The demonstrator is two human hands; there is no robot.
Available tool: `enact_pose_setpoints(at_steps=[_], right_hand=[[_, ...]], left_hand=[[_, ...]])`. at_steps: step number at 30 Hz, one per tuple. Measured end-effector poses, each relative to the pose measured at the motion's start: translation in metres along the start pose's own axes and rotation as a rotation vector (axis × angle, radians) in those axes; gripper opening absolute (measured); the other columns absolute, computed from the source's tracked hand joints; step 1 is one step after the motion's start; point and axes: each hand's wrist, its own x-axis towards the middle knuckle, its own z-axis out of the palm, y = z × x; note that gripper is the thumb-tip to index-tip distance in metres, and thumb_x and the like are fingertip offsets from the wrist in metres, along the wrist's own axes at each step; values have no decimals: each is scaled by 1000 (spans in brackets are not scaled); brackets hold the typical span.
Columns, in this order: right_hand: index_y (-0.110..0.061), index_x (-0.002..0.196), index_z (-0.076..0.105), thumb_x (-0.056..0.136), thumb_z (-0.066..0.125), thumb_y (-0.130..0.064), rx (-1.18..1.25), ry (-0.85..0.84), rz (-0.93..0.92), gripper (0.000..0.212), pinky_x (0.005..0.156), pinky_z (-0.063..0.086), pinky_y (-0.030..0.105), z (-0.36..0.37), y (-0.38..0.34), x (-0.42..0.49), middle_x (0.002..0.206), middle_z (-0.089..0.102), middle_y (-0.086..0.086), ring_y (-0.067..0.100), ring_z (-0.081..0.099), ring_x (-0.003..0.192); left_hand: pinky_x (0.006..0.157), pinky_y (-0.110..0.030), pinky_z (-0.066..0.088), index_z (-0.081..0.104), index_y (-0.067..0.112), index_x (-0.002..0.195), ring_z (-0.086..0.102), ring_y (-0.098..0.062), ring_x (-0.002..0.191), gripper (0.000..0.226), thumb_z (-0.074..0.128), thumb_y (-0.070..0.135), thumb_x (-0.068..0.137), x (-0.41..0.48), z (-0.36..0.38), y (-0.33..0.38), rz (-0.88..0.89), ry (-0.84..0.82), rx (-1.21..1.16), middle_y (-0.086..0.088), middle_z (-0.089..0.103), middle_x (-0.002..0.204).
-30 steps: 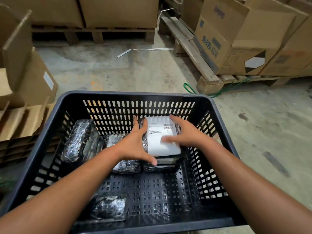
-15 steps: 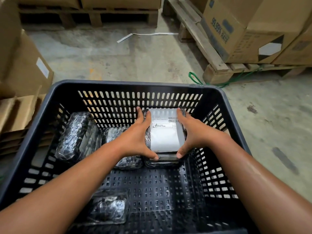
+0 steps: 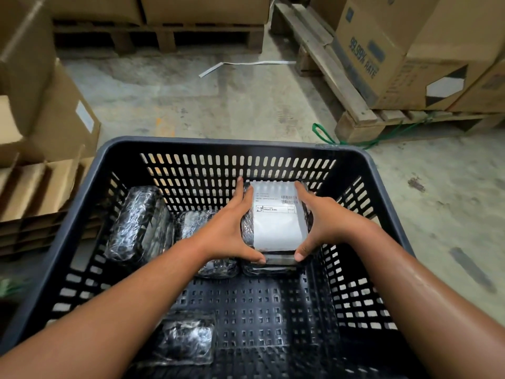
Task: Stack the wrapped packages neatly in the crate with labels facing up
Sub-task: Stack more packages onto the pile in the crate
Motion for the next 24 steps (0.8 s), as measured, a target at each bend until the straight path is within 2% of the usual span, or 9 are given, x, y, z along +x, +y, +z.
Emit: enact_pose_setpoints(at_steps=[3, 5, 9, 12, 14, 17, 19, 22, 24], right_hand=[[-28, 162, -16, 42, 104, -45, -19, -31, -4, 170, 119, 25, 35, -4, -7, -7, 170, 20, 4, 27, 25, 153], [-24, 164, -6, 44, 102, -49, -15, -33, -9, 163, 122, 22, 37, -13, -14, -10, 171, 18, 2, 25, 23, 154], [-24, 164, 21, 54, 98, -52, -126, 81, -122, 137, 121, 26, 38, -39, -49, -13, 168, 28, -2, 23, 29, 152], [-25, 159, 35, 62, 96, -47, -147, 173, -230, 117, 120, 32, 43, -38, -90, -12, 162, 40, 0, 25, 37, 148], [-21, 155, 44, 69, 95, -36, 46, 139, -323, 101, 117, 40, 47, -21, -117, -6, 156, 49, 3, 25, 48, 142], [-15, 150, 50, 82, 88, -17, 474, 60, -370, 78, 106, 52, 45, 30, -146, 7, 143, 62, 5, 23, 63, 126], [-15, 150, 49, 87, 83, -16, 554, 63, -332, 72, 107, 52, 42, 70, -154, 18, 143, 62, 4, 23, 62, 128], [-16, 155, 41, 88, 81, -22, 319, 151, -334, 79, 118, 39, 43, 118, -152, 36, 154, 51, 5, 25, 48, 141], [-17, 159, 33, 86, 83, -25, 122, 188, -411, 88, 122, 30, 49, 140, -151, 44, 162, 40, 8, 27, 36, 148]], left_hand=[[120, -28, 1, -17, 35, 157, -11, -10, 150, 163, 86, 78, 38, -5, -10, 5, -7, -38, -10, 13, -36, 160], [123, -37, 5, -7, 32, 161, -7, -15, 152, 159, 87, 76, 40, -11, -22, 10, -22, -20, 1, 5, -23, 166], [123, -49, 15, 19, 37, 159, 12, -15, 152, 133, 79, 80, 48, -38, -71, 15, -67, 105, 64, 9, 8, 168], [123, -51, 21, 25, 31, 159, 20, -15, 152, 133, 79, 80, 47, -67, -115, 9, -85, 142, 123, 5, 23, 166], [125, -48, 16, 19, 29, 161, 14, -15, 153, 141, 86, 72, 44, -89, -135, 3, -173, 117, 117, 5, 21, 166], [125, -42, 11, 5, 21, 162, 4, -18, 154, 159, 85, 76, 36, -107, -146, 0, -294, 26, 155, 4, 10, 168], [125, -39, 7, 1, 17, 163, -3, -22, 155, 162, 83, 77, 36, -111, -146, -2, -333, -101, 263, 0, 0, 169], [125, -42, 16, 12, 12, 161, 9, -32, 154, 144, 93, 58, 52, -112, -137, -11, -348, -261, 514, -16, 6, 168], [124, -40, 16, 13, 6, 159, 5, -38, 154, 134, 95, 39, 60, -110, -128, -17, -352, -270, 634, -24, 0, 167]])
